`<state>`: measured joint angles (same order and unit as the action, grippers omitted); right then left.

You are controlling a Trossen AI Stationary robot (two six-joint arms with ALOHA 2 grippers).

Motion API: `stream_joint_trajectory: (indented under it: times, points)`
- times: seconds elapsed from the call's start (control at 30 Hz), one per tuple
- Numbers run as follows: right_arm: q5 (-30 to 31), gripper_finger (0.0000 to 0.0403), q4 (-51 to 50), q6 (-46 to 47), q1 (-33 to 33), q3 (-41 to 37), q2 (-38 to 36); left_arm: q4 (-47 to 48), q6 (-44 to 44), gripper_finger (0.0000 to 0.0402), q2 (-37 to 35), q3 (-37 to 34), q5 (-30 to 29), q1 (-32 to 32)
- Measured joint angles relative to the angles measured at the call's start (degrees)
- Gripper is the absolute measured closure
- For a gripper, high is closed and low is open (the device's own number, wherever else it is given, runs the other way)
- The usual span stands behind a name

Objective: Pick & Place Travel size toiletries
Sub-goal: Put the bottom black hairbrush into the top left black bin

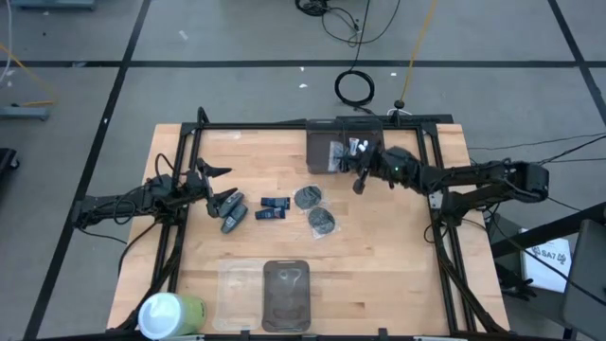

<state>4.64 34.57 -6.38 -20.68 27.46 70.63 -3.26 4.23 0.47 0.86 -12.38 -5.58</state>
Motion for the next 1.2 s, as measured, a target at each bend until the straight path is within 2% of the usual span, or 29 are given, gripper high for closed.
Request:
stream_joint_trajectory:
  times: [0.13,0.23,0.4,0.57,0.8,1.03,1.2]
  points:
    - [-3.3,0.0403,-0.1,1.2,-0.7,0.0,0.0,0.0,0.0,0.0091,0.0,0.0,0.0,0.0]
    - [-3.3,0.0403,2.2,1.3,-0.7,0.2,0.3,0.0,0.0,0.0091,0.0,0.0,0.0,0.0]
    - [-3.4,0.0403,1.6,2.5,-0.8,5.0,2.7,0.0,0.0,0.0091,0.0,0.0,0.0,0.0]
    - [-3.4,0.0403,-4.1,-0.4,-1.9,12.2,8.2,0.0,0.0,0.0091,0.0,0.0,0.0,0.0]
    - [-3.4,0.0403,-4.7,-2.5,-6.4,18.3,18.1,0.0,0.0,0.0091,0.0,0.0,0.0,0.0]
    - [-3.4,0.0403,-4.2,-1.3,-10.8,19.2,26.7,0.0,0.0,0.0092,0.0,0.0,0.0,0.0]
    - [-3.4,0.0403,-3.4,-0.3,-11.6,19.2,29.4,0.0,0.0,0.0091,0.0,0.0,0.0,0.0]
